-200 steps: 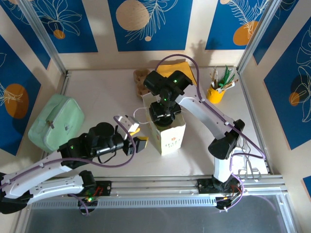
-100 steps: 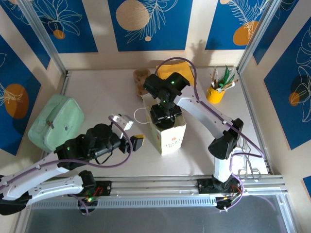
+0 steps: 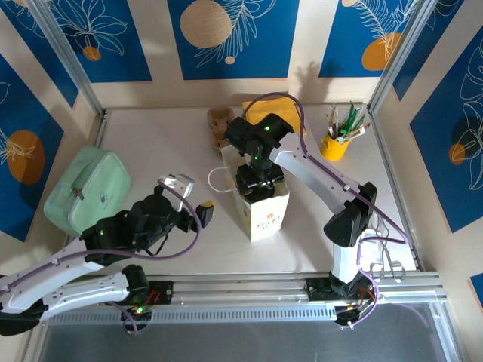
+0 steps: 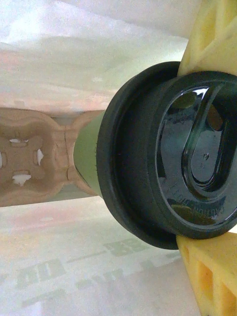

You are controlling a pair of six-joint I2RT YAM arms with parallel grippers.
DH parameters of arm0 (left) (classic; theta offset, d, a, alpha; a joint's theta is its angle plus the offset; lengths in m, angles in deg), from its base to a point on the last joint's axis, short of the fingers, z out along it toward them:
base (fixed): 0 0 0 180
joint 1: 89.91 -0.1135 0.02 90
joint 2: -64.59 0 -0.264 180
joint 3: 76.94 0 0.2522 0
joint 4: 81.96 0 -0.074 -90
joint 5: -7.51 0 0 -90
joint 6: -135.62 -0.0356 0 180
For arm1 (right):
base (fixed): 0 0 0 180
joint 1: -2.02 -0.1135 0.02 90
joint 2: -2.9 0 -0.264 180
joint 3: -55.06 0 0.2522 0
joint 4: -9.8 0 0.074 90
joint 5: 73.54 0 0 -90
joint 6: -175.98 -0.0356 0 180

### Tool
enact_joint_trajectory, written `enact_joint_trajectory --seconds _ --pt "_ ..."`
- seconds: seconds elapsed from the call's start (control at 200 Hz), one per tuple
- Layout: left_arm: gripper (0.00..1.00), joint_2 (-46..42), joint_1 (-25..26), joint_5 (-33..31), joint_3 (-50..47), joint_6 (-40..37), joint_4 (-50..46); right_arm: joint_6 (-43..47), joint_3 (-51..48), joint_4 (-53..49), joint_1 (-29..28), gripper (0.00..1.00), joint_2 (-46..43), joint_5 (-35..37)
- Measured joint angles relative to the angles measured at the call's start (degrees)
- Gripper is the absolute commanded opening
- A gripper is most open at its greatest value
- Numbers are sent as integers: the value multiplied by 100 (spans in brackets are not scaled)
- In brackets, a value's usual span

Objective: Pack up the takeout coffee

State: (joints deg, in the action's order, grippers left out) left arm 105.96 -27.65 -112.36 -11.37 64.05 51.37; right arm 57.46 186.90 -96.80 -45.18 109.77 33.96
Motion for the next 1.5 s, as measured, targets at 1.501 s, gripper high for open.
enact_joint_trajectory --seconds 1.501 --pt "99 -192 0 -431 -208 76 -105 304 -686 363 184 67 146 -258"
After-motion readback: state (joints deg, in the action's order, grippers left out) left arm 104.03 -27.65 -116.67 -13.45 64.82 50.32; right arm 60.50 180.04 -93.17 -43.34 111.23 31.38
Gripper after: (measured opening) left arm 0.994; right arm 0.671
